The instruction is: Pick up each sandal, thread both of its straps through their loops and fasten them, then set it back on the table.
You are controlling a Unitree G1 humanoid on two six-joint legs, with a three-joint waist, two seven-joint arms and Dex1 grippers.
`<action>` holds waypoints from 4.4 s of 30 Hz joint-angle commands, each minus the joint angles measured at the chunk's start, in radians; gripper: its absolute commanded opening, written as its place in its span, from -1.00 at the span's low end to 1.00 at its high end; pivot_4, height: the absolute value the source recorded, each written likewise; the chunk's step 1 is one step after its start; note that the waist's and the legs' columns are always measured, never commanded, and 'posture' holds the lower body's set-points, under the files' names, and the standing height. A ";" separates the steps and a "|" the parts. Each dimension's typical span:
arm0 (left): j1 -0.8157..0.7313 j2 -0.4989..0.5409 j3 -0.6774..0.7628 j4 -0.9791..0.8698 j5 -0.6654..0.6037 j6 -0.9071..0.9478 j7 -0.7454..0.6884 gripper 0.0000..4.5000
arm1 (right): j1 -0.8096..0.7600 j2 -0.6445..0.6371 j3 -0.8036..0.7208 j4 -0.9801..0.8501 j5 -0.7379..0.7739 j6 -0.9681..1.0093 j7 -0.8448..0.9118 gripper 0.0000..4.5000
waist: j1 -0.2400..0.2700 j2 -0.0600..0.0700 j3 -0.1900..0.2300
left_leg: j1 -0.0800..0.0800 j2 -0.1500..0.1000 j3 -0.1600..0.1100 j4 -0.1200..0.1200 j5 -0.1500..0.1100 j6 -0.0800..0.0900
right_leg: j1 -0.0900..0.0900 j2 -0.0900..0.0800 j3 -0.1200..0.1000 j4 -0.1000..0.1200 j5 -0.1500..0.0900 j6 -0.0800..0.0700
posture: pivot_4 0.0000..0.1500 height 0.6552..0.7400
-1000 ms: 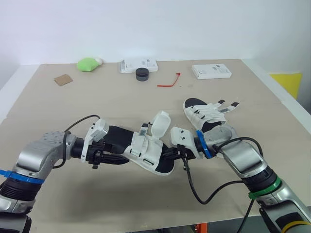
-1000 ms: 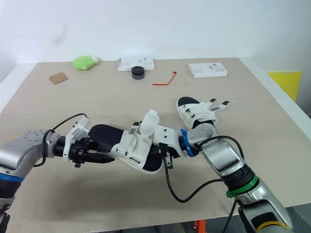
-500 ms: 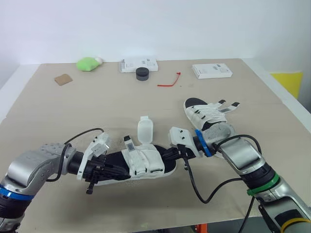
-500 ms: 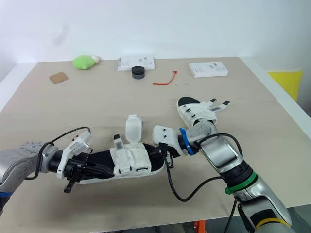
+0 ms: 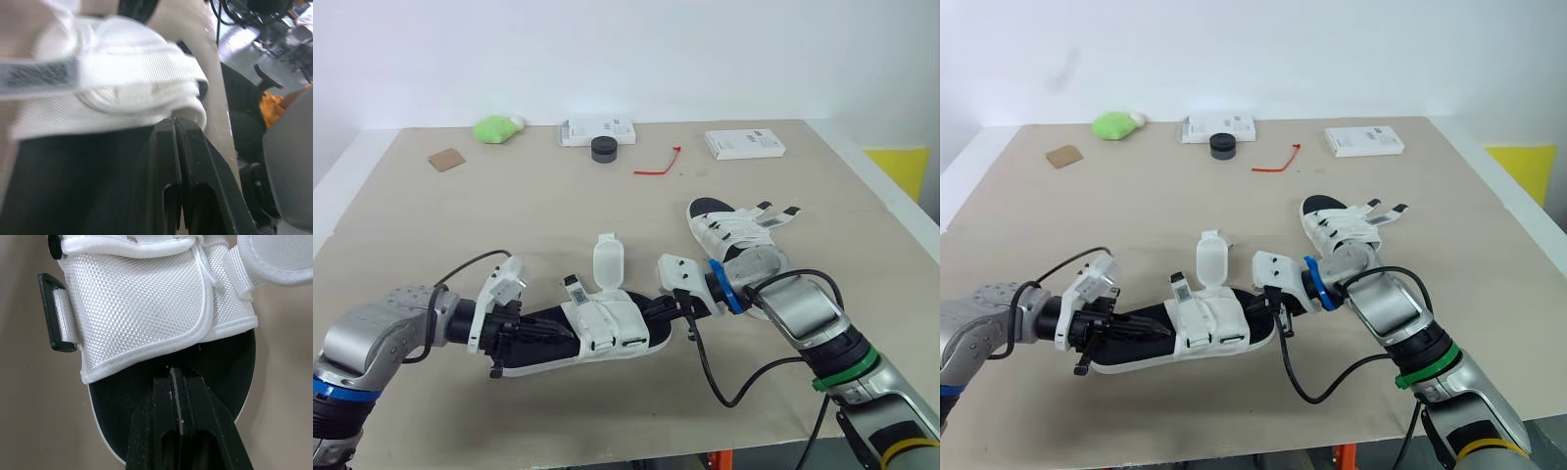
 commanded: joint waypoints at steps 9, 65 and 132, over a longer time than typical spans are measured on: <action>-0.109 -0.067 0.162 -0.007 -0.141 0.061 0.172 -0.60 | 0.049 -0.033 0.052 0.043 -0.043 0.038 -0.007 -1.00 | 0.017 0.000 0.000 | 0.000 0.000 0.000 0.001 0.000 0.000 | 0.001 0.000 0.000 0.000 0.001 0.001 | 1.00 1.00; -0.559 -0.556 0.262 0.475 -0.226 0.464 0.595 -0.95 | 0.107 -0.016 0.030 -0.068 0.028 0.156 -0.102 -1.00 | 0.017 -0.001 0.000 | -0.002 -0.002 -0.007 0.002 0.001 -0.002 | 0.001 0.001 -0.005 0.001 0.001 0.001 | 1.00 1.00; -0.481 -0.395 -0.423 0.603 0.449 -1.677 -0.193 0.61 | 0.106 -0.020 0.053 -0.047 0.017 0.120 -0.084 -1.00 | 0.017 0.008 -0.011 | 0.000 -0.001 0.000 0.004 -0.004 0.009 | 0.002 0.002 0.000 0.001 -0.001 0.000 | 1.00 1.00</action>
